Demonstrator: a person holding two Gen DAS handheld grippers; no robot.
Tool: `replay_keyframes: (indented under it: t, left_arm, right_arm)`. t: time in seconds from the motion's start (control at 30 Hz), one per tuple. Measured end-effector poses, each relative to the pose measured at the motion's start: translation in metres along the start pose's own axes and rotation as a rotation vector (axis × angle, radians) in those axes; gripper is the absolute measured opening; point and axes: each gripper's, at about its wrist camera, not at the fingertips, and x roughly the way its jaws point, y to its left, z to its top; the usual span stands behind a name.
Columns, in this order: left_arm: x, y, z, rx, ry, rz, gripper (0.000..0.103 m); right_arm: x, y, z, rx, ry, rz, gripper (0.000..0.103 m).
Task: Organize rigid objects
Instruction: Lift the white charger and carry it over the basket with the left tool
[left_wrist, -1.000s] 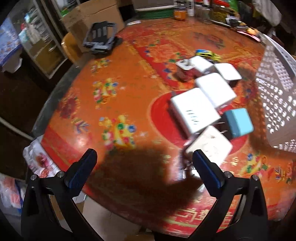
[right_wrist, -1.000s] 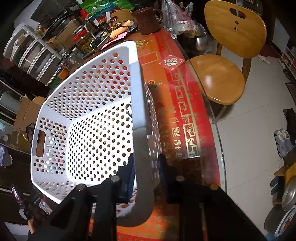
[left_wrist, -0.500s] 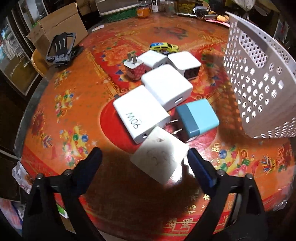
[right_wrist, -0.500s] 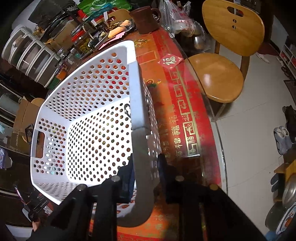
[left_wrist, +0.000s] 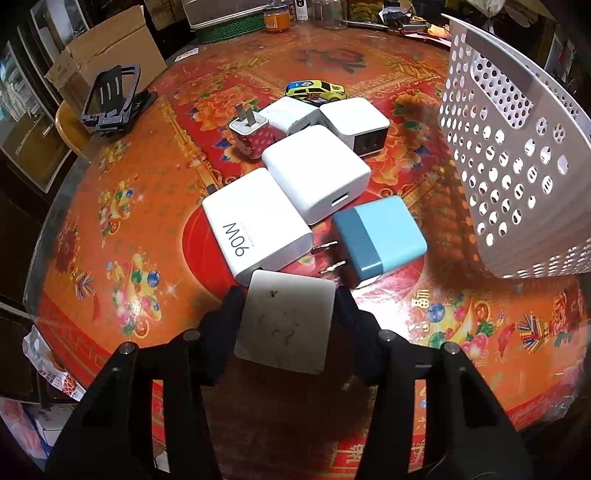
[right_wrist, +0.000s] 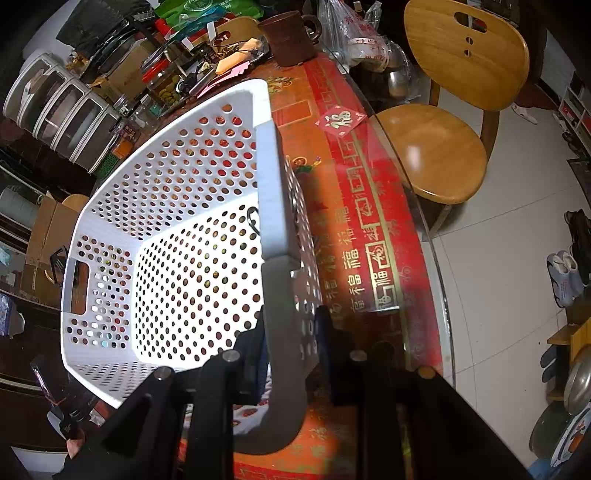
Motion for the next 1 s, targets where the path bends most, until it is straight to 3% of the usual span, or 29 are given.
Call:
replay_keyframes:
  t: [0.53,0.8,1.0]
  left_arm:
    - [-0.051,0.0,0.008,0.06,-0.073,0.091,0.044]
    - [-0.108,-0.003,0.055,0.08,-0.129,0.124,0.044]
    - [-0.143,-0.032,0.096,0.14,-0.179,0.105,0.045]
  right_arm:
    - [0.001,-0.001,0.001,0.006,-0.002,0.008,0.021]
    - [0.002,-0.002,0.001,0.011,-0.005,0.01,0.021]
    - [0.003,-0.001,0.001,0.015,-0.006,0.009,0.021]
